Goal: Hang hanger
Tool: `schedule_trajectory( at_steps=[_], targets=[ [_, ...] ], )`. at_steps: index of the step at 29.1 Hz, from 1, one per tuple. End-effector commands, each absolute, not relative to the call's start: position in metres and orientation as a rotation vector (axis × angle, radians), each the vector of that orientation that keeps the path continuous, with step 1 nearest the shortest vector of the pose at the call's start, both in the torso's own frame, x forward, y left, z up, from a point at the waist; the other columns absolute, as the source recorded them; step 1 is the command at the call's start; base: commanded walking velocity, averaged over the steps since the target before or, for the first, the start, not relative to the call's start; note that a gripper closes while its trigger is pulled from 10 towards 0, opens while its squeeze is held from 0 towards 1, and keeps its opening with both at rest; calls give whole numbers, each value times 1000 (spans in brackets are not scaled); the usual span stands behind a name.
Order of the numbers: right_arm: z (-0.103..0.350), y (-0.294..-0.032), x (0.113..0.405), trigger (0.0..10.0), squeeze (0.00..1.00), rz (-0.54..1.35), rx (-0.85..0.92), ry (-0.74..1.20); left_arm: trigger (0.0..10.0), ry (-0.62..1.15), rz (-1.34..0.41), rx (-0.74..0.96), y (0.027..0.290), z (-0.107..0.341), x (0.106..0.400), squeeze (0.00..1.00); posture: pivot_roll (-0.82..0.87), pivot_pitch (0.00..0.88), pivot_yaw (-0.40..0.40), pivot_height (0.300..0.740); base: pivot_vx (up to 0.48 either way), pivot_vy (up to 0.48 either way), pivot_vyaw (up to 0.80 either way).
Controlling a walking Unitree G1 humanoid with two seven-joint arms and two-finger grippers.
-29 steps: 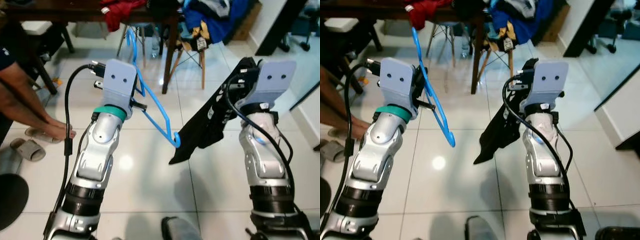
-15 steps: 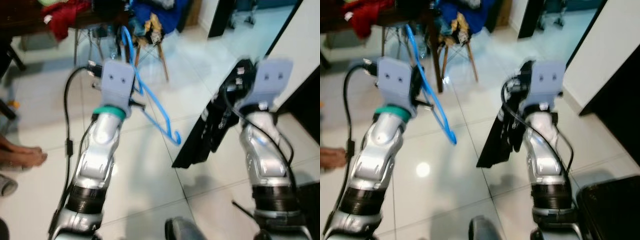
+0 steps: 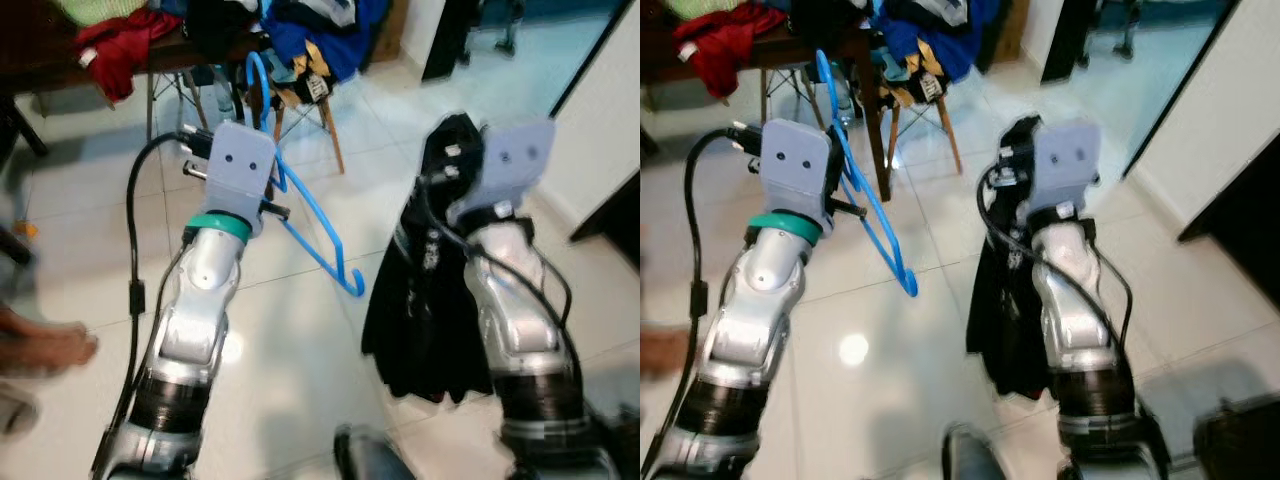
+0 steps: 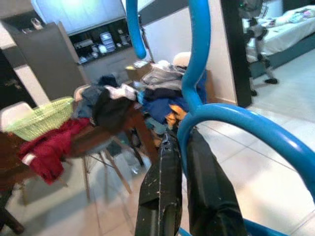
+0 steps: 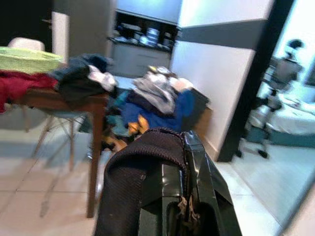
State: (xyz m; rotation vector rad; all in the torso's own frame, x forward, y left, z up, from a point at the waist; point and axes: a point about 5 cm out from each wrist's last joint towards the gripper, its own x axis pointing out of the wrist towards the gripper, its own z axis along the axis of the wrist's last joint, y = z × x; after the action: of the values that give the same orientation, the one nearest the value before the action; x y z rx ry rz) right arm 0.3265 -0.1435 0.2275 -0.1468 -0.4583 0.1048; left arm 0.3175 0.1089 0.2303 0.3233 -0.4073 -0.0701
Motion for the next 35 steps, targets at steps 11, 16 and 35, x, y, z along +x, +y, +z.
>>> schedule_trajectory(
  at_steps=[11, 16, 35],
  targets=[
    [246, -108, 336, 10000, 0, 222, -85, -537, 10000, -460, 24, 409, 127, 234, 309, 0, -31, 50, 25, 740, 448, 0, 0],
    [253, -111, 340, 10000, 0, 201, -100, -551, 10000, -481, 26, 437, 127, 235, 306, 0, -24, 60, 22, 740, 450, 0, 0],
    [258, -130, 346, 10000, 0, 88, -42, -545, 10000, -509, 27, 494, 129, 234, 289, 0, -2, 100, 2, 740, 449, 0, 0]
  ],
)
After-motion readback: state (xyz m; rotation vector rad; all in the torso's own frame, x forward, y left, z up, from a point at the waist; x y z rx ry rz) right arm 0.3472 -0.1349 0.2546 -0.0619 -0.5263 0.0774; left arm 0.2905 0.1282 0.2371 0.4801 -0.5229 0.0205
